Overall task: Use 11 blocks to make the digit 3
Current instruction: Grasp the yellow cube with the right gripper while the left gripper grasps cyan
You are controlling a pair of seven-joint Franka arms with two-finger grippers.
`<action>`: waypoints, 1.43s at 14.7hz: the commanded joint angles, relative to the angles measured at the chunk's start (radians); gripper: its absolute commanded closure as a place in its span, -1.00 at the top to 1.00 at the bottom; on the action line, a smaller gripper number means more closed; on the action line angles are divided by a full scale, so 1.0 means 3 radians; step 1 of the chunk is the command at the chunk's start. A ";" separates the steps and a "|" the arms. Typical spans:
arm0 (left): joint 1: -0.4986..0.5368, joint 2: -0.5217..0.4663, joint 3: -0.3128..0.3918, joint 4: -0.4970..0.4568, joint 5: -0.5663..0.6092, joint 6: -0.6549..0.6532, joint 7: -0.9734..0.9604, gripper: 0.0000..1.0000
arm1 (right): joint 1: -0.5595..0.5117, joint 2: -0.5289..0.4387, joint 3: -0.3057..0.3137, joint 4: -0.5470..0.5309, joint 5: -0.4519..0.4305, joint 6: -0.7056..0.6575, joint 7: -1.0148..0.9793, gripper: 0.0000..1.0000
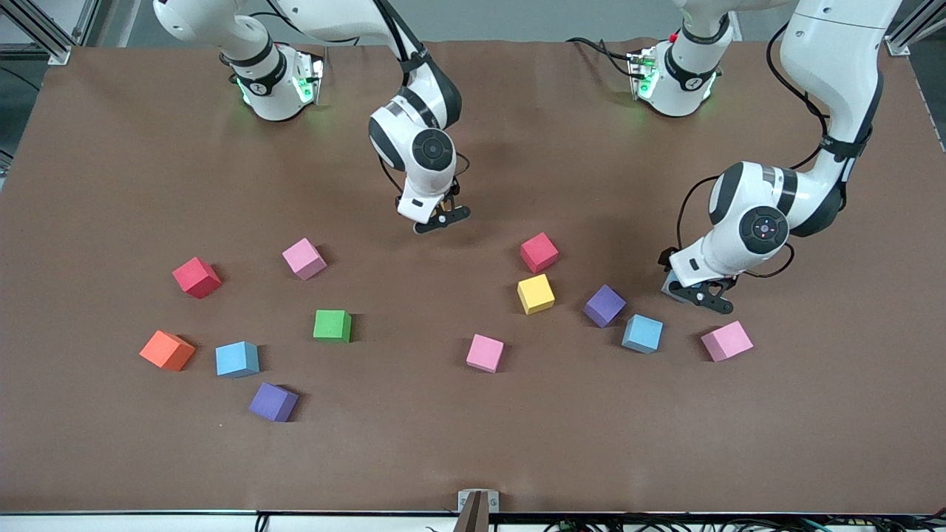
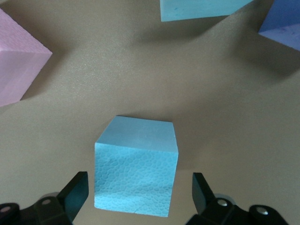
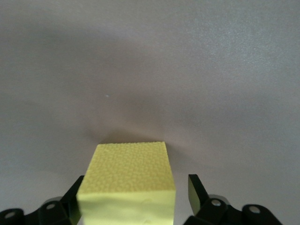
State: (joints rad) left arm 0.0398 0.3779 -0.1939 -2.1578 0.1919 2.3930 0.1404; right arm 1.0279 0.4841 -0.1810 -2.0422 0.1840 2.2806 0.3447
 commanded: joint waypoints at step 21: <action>0.0062 0.0254 -0.0013 0.0126 0.0061 0.0036 0.0135 0.63 | 0.0245 0.0069 -0.0026 0.0180 0.0752 0.0098 0.1116 -0.61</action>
State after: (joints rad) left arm 0.0517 0.4468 -0.1934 -2.1310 0.1921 2.3961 0.1671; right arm 1.0832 0.4877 -0.1842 -2.0032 0.4046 2.2886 0.6184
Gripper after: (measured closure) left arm 0.154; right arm 0.405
